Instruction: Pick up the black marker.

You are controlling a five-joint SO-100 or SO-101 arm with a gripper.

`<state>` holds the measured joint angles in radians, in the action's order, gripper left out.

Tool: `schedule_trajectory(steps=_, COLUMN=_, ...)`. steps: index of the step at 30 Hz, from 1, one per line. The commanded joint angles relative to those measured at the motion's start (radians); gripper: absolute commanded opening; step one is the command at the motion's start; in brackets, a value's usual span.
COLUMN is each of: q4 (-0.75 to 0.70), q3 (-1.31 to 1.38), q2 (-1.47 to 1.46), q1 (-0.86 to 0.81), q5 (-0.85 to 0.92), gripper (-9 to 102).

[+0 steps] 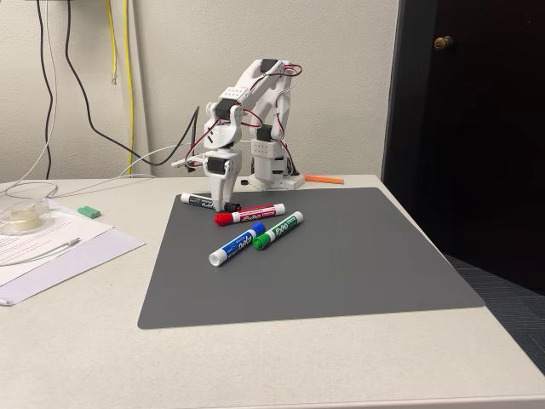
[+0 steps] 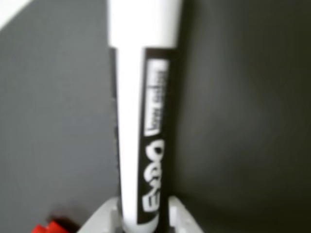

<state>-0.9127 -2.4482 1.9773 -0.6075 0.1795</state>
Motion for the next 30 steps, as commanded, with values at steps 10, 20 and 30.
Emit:
schedule_trajectory(steps=10, q4=-0.002, q3=0.006, q2=0.009, q1=0.006, q5=-0.008, gripper=10)
schedule_trajectory(steps=20, q4=-0.003, q3=0.006, q2=0.015, q1=0.011, q5=-0.003, gripper=4)
schedule_trajectory(steps=30, q4=-0.052, q3=0.040, q2=0.084, q1=0.017, q5=-0.003, gripper=0)
